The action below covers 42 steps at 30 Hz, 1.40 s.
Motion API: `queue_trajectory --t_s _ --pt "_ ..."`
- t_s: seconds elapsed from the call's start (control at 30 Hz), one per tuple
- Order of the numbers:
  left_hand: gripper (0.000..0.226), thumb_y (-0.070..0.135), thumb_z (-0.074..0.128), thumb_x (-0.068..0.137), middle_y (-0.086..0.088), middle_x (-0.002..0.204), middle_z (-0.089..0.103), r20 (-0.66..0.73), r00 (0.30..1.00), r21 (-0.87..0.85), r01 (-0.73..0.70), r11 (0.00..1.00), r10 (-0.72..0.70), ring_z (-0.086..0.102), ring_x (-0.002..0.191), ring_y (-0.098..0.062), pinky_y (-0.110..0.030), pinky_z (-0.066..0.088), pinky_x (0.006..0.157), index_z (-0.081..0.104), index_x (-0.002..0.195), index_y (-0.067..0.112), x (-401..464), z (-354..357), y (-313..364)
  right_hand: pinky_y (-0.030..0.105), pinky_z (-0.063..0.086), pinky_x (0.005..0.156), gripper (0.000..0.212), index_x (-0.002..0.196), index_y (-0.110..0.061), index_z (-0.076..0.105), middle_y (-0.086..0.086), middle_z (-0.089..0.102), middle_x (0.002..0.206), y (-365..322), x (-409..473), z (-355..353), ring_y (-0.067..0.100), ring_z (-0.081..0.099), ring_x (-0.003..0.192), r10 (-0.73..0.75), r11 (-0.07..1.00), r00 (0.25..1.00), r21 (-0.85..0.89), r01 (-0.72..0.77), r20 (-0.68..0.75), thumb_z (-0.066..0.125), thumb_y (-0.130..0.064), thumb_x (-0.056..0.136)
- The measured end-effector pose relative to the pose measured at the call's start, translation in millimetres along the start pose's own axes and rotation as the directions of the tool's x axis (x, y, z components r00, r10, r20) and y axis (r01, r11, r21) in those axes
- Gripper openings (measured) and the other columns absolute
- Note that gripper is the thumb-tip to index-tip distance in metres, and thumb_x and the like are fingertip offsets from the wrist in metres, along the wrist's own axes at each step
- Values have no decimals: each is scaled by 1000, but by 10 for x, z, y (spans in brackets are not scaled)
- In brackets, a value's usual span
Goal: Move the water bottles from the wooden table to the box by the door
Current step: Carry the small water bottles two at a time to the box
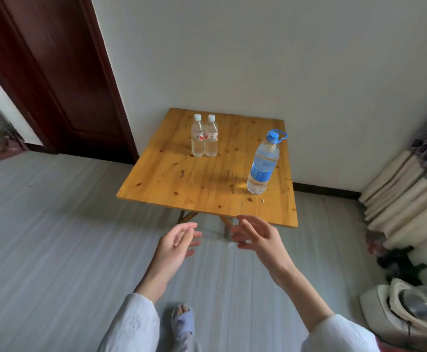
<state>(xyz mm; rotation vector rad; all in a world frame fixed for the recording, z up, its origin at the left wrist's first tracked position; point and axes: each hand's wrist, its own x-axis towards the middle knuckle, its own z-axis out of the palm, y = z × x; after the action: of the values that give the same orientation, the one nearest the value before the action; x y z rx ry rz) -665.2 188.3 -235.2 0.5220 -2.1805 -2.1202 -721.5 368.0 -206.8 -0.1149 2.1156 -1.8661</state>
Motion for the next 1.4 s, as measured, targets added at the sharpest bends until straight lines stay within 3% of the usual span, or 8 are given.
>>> queue_trajectory --t_s 0.27,0.47,0.67,0.83,1.03,1.17,1.4 --pt "18 21 43 95 -1 100 69 22 1000 11 20 1000 -20 65 93 -15 -32 52 83 61 99 24 1857 -337 245 31 55 72 21 108 -14 57 5 71 92 -254 1780 276 17 68 83 17 1000 998 12 -16 -65 46 -23 93" --pt "18 24 43 95 6 102 67 33 999 31 -20 999 18 62 100 -8 -28 51 85 60 100 29 3111 -605 598 25 56 69 20 108 -20 58 0 72 91 -380 2913 437 9 69 80 24 1000 994 4 -24 -106 47 -27 92" --pt "21 27 41 95 8 110 62 68 998 100 8 995 -15 57 106 -9 -26 49 86 53 112 28 4112 -620 626 24 55 66 25 112 -16 57 -2 70 89 -379 3957 488 12 68 80 37 999 980 -15 -41 -196 46 -27 93" --pt "40 35 41 94 3 133 49 70 995 229 58 972 -76 49 114 -10 -28 41 95 38 133 26 4994 -513 572 40 53 83 37 125 -9 49 14 64 112 -339 4934 502 23 61 97 10 984 971 -171 -52 -240 50 -23 91" --pt "54 36 40 94 4 151 24 116 986 391 62 918 -116 25 137 -12 -32 24 112 18 143 26 5907 -251 439 41 35 105 63 140 -8 28 16 42 137 -54 5866 500 31 41 125 -43 879 979 -473 -59 -202 56 -28 87" --pt "47 33 42 94 3 141 37 112 992 396 5 918 -53 32 121 -3 -20 25 98 29 138 21 6148 -147 326 36 32 100 59 136 -9 35 12 46 136 130 6136 555 31 40 125 -102 804 987 -594 9 -123 56 -32 87" --pt "34 35 41 94 10 122 50 175 984 364 -24 931 -43 45 113 -4 -17 31 91 40 127 27 6459 -185 271 16 30 82 42 119 -8 53 7 62 115 206 6400 496 25 52 109 -184 819 979 -565 105 -85 59 -32 85"
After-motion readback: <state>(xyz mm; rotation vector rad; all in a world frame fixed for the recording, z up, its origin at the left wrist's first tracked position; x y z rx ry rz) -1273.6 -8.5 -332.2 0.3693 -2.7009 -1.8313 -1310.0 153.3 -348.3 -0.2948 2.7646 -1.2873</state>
